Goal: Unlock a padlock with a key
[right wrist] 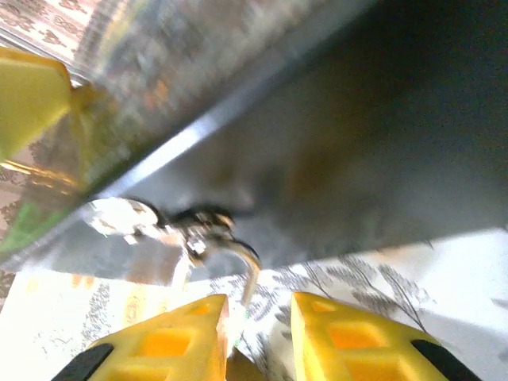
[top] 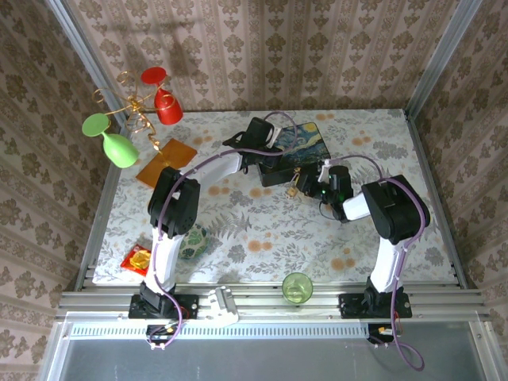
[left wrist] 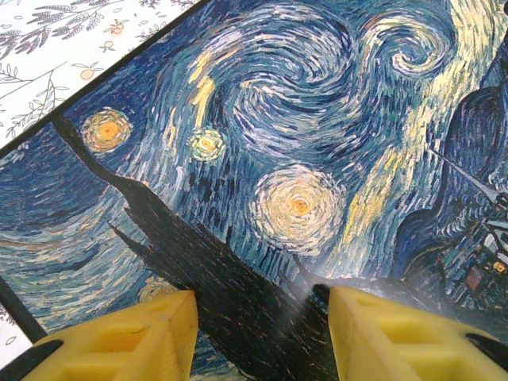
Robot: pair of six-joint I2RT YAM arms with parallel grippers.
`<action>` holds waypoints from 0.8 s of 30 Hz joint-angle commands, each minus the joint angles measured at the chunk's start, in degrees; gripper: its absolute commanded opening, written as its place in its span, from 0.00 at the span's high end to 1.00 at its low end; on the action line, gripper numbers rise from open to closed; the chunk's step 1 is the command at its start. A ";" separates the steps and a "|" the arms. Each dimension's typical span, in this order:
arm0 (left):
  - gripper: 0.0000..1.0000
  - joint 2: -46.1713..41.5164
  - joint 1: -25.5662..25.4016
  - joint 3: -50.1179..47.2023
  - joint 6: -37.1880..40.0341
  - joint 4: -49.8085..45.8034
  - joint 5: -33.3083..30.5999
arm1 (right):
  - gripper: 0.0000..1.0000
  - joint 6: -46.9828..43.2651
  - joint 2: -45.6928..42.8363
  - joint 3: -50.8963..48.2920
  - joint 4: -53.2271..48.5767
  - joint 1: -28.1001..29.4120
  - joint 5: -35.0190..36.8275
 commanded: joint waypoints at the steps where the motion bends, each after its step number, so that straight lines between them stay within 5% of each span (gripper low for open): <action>1: 0.51 -0.47 0.27 -1.39 -1.32 -1.84 1.74 | 0.71 0.18 -0.46 -1.23 0.83 0.14 0.85; 8: 0.51 -0.28 0.33 -1.50 -1.49 -1.92 2.03 | 0.60 3.07 2.52 -3.03 9.89 0.93 -3.19; 16: 0.52 -0.02 0.52 -1.68 -2.09 -1.65 2.57 | 0.48 -12.27 -0.08 2.90 -14.19 8.76 13.35; 24: 0.51 -0.11 0.59 -2.58 -2.79 -1.24 3.27 | 0.60 -13.31 0.53 2.86 -16.20 10.37 16.44</action>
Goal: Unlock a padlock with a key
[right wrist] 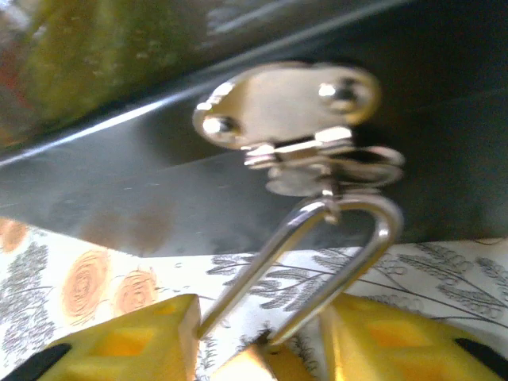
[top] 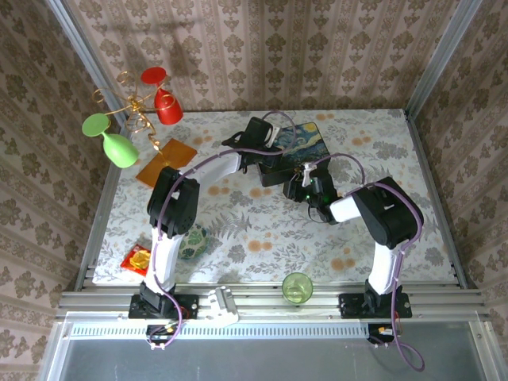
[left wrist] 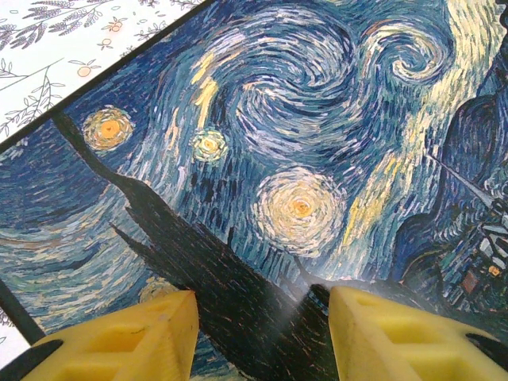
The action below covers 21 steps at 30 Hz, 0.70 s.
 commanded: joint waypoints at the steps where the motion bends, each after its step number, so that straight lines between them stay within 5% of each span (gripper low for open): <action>1: 0.51 0.09 0.21 -2.03 -1.52 -2.02 2.05 | 0.60 -1.72 0.66 -1.27 -7.90 1.47 3.20; 9: 0.51 0.70 0.38 -1.75 -2.16 -1.91 2.71 | 0.59 -0.74 0.60 -3.69 -5.35 2.84 2.45; 21: 0.51 1.79 0.65 -1.39 -2.60 -2.46 1.67 | 0.74 2.87 -1.45 -8.21 -0.21 3.50 1.37</action>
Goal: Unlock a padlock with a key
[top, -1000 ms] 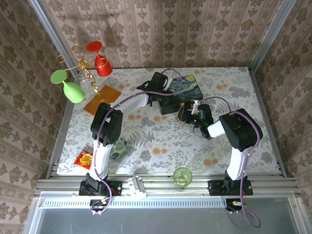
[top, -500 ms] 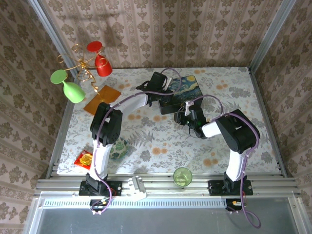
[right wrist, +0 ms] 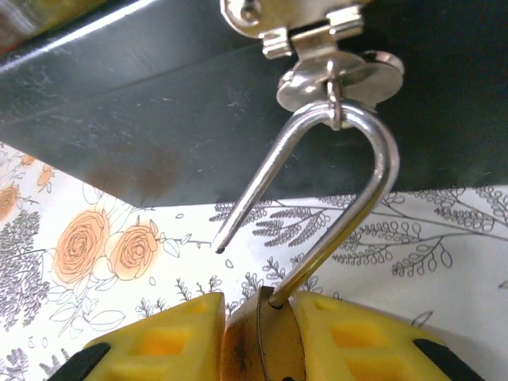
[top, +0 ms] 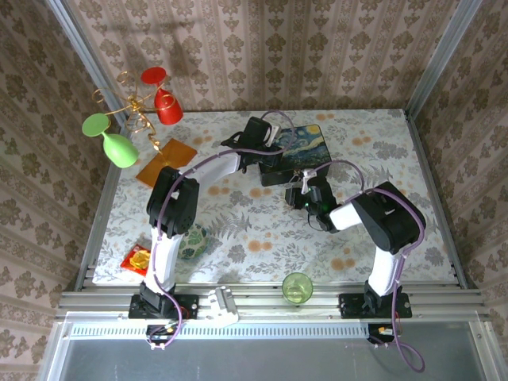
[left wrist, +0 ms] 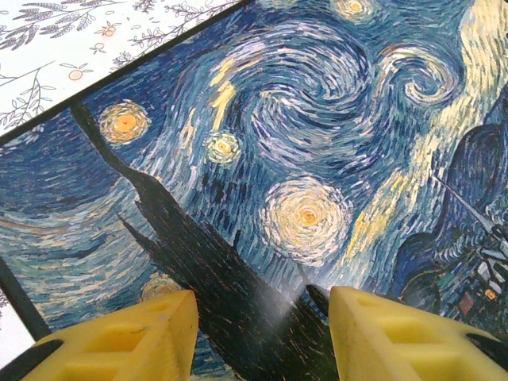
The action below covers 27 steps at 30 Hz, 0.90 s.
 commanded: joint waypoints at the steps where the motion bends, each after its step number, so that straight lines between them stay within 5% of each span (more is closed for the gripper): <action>1: 0.51 2.10 0.12 -0.66 -1.03 -4.43 -0.03 | 0.77 2.61 1.31 -2.72 -2.63 0.32 -2.56; 13: 0.53 2.71 -0.01 -1.73 -1.21 -4.35 0.03 | 0.94 10.42 3.39 -5.23 10.18 -4.46 -4.25; 27: 0.57 4.22 -0.84 -2.60 0.10 -5.05 -0.79 | 1.00 26.25 10.32 -2.88 30.39 -2.38 12.94</action>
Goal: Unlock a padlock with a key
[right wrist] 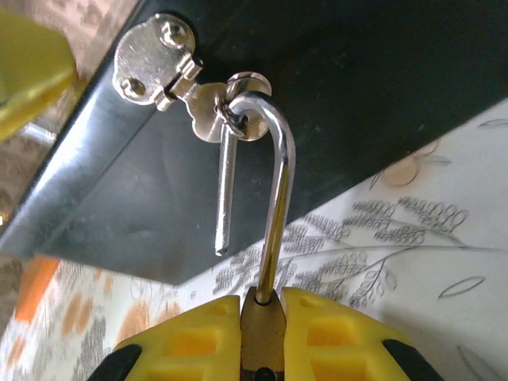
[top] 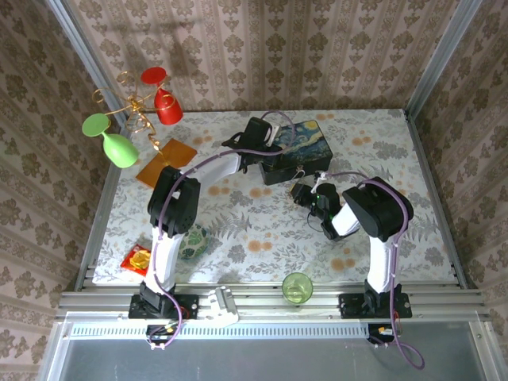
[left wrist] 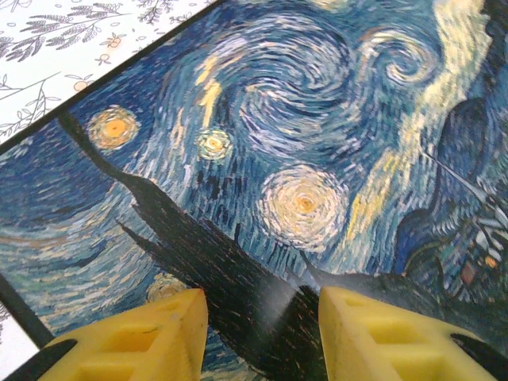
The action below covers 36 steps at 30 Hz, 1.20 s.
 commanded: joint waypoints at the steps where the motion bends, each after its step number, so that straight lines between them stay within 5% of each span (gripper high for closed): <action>1: 0.57 3.53 -0.74 -2.49 0.65 -7.23 -0.76 | 1.00 4.40 1.38 1.68 4.57 1.25 12.12; 5: 0.59 4.29 -1.35 -2.18 3.39 -8.90 -2.68 | 1.00 5.70 0.35 2.74 2.01 0.31 14.31; 13: 0.61 5.62 -2.48 -3.90 9.30 -9.74 -2.04 | 1.00 4.58 3.33 6.17 0.15 -4.52 4.89; 24: 0.54 -2.69 -0.49 -1.82 4.23 -11.68 -0.22 | 1.00 0.55 -6.53 0.82 -12.30 6.30 5.85; 32: 0.44 -0.16 -3.34 5.47 3.59 -7.67 6.85 | 1.00 3.25 -3.35 -3.14 -5.78 8.56 8.44; 36: 0.44 7.68 -4.96 11.58 4.53 -9.33 3.67 | 1.00 6.99 2.91 -3.38 2.74 8.52 9.23</action>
